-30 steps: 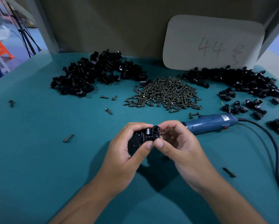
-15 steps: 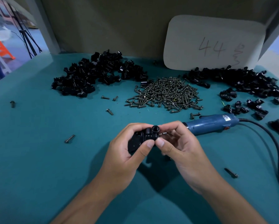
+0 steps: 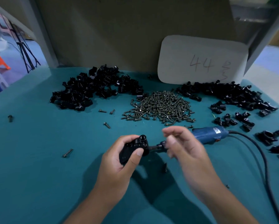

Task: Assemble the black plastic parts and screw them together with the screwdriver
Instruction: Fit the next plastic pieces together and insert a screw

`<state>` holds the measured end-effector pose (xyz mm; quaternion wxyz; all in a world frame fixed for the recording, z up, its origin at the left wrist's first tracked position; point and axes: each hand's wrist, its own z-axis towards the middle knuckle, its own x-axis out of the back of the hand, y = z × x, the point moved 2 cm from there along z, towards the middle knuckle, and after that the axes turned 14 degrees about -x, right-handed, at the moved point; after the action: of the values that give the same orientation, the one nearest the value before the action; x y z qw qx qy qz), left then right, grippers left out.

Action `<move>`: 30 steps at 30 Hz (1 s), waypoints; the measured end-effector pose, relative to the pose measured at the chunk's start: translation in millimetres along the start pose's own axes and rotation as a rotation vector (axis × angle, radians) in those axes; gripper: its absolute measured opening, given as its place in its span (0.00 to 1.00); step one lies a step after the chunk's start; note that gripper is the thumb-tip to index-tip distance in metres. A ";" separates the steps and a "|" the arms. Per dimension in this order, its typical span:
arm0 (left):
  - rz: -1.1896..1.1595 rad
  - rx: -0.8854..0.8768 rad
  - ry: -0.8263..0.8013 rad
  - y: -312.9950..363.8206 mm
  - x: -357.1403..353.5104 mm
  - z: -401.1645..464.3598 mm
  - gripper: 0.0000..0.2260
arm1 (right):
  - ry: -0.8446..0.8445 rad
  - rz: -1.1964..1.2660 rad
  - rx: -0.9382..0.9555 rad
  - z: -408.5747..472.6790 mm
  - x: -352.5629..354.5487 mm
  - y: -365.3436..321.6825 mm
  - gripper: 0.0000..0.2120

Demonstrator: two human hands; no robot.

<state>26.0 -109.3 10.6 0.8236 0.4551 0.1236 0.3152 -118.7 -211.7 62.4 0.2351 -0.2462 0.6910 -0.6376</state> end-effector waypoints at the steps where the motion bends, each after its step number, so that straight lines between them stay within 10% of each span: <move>1: -0.004 0.014 0.008 0.1 0.7 0.6 0.10 | -0.012 0.007 0.041 -1.8 2.8 -18.8 0.11; 9: 0.047 0.004 -0.014 0.1 -1.3 -0.4 0.10 | -0.248 -0.132 0.476 20.4 20.6 -146.9 0.04; 13: 0.038 0.022 0.022 0.0 0.3 0.5 0.11 | 0.099 -0.988 0.220 120.4 25.7 -91.2 0.06; 16: 0.056 0.034 0.024 0.5 0.7 -0.5 0.12 | 0.054 -1.327 -0.091 170.8 35.1 -24.2 0.17; 26: 0.035 0.026 0.031 2.7 0.5 0.7 0.12 | 0.185 -1.446 -0.057 190.5 34.5 4.1 0.04; 30: 0.035 0.029 0.032 0.4 1.4 0.6 0.12 | 0.207 -1.083 -0.046 172.8 32.1 -6.8 0.08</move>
<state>27.2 -108.7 11.3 0.8092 0.4639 0.1335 0.3349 -32.7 -365.0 55.6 -0.2012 -0.5076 0.4989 -0.6730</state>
